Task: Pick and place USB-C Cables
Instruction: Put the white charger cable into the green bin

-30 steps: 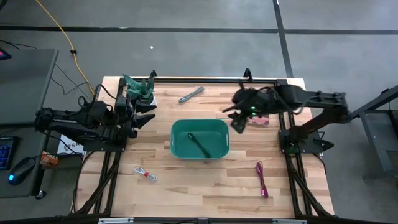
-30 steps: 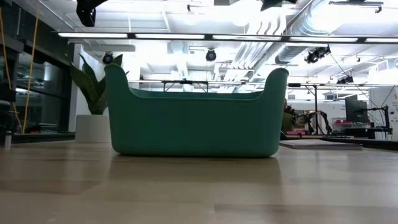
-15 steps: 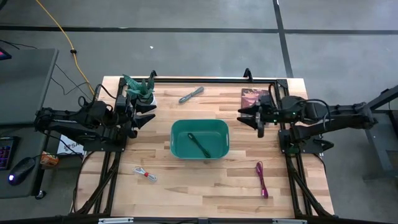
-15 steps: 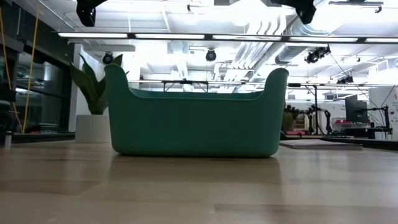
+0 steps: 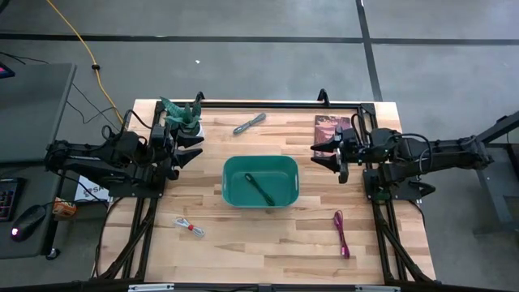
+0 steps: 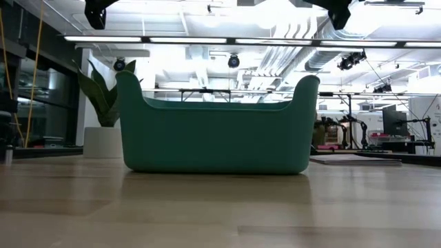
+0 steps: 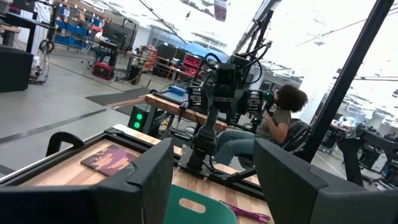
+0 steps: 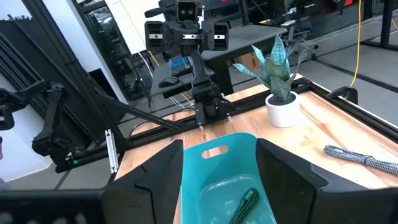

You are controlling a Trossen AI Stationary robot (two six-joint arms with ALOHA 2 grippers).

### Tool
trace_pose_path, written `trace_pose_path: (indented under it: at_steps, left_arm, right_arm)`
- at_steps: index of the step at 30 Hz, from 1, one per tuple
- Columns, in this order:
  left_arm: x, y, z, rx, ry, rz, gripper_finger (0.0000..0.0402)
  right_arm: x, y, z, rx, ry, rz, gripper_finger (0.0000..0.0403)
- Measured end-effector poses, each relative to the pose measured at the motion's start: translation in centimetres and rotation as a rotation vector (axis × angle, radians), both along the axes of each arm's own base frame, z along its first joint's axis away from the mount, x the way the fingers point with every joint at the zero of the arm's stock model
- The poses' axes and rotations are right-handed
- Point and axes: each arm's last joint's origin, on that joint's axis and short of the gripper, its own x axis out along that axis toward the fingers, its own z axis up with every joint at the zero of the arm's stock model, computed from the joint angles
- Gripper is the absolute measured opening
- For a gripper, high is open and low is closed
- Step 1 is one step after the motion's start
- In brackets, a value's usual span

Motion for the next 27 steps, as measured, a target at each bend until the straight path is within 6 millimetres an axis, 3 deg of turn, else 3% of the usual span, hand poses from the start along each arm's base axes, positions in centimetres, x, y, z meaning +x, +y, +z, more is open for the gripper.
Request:
trace_pose_path:
  at_steps: [6,11,16,22,27]
  left_arm:
    - [0.8,-0.6,1.2,-0.021,0.057,-0.149,0.02]
    - [2.4,-2.2,2.1,-0.021,0.414,-0.371,0.02]
    - [4.2,-5.4,2.4,0.083,0.803,-0.618,0.02]
    - [5.5,-10.1,-0.7,0.322,1.108,-0.867,0.02]
    - [6.1,-12.8,-4.9,0.449,1.296,-0.91,0.02]
  right_arm:
    - [0.0,0.0,0.0,0.0,0.0,0.0,0.0192]
    - [0.0,0.0,0.0,0.001,0.0,0.0,0.0192]
    - [0.0,0.0,0.0,0.0,0.0,-0.01,0.0192]
    - [0.0,-0.2,0.0,-0.004,0.0,-0.045,0.0192]
    - [0.0,-0.2,0.0,-0.002,0.001,-0.045,0.0192]
